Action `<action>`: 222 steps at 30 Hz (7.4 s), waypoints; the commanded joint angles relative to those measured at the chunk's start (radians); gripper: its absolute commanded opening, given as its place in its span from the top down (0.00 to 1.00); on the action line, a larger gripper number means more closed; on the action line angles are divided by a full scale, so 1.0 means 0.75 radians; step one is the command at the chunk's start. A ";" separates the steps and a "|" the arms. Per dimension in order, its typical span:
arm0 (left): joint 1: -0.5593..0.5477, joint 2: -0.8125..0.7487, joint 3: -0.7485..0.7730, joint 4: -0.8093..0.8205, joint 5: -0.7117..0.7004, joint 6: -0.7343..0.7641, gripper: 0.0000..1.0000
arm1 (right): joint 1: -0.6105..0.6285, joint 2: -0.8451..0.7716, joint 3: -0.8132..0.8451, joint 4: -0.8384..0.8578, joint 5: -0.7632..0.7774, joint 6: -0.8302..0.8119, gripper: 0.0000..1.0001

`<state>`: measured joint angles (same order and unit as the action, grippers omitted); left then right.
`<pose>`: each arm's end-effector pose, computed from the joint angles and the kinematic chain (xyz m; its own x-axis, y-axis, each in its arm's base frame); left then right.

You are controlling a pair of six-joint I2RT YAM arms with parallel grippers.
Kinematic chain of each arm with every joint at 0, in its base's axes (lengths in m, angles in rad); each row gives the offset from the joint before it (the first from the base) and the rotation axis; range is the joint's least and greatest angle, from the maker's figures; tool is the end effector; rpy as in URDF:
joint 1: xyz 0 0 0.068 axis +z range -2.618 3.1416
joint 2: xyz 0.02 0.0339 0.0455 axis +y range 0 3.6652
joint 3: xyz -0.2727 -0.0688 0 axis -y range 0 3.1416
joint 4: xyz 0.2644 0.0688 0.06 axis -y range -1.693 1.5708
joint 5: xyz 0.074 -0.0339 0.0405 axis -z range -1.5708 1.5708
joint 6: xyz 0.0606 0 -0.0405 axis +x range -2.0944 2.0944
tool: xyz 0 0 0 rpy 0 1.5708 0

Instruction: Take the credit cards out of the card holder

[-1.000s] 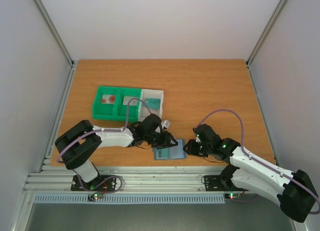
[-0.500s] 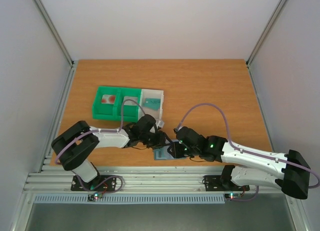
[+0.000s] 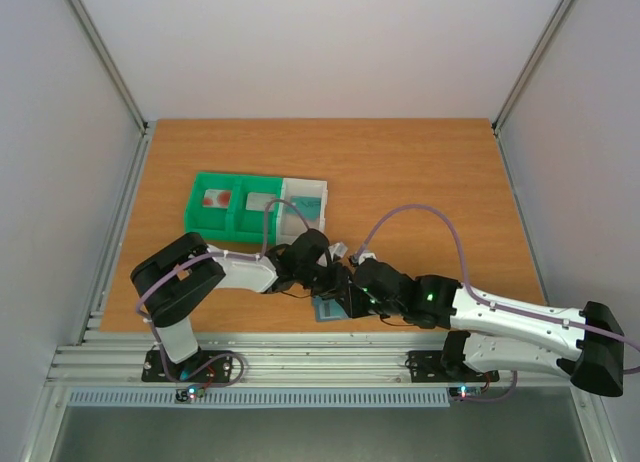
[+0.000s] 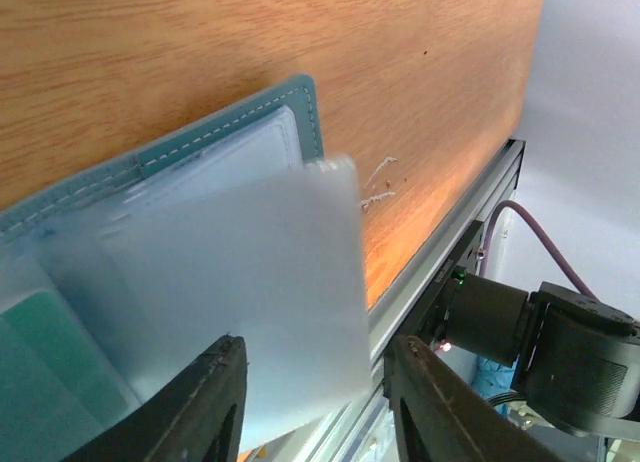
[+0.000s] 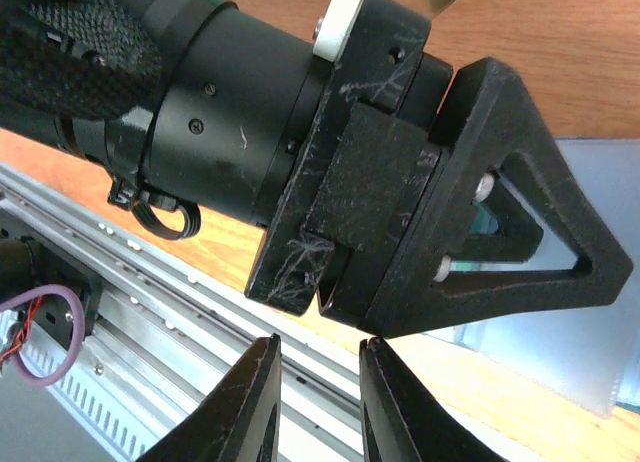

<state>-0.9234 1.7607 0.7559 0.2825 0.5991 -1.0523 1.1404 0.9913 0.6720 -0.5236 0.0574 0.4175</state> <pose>0.1880 -0.3054 0.1083 -0.9914 0.1218 -0.0480 0.1066 0.5376 -0.8364 0.0991 0.2076 0.2152 -0.6462 -0.4372 -0.6255 -0.6885 0.6876 0.2306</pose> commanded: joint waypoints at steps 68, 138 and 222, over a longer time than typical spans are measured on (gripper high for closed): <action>0.069 -0.649 -0.329 -0.595 -0.125 0.172 0.62 | -0.144 0.351 -0.222 0.469 -0.118 0.000 0.82; -0.026 -0.518 -0.543 0.070 -0.208 -0.272 0.34 | -0.144 0.515 -0.315 0.528 -0.093 0.114 0.98; -0.045 -0.538 -0.417 0.187 -0.227 -0.107 0.76 | -0.144 0.344 -0.544 0.948 -0.102 0.167 0.78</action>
<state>-0.9546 1.3228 0.4126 0.3050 0.4126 -1.1564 1.0256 1.2896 0.3153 0.1913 -0.0757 0.5262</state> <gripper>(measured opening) 0.263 0.210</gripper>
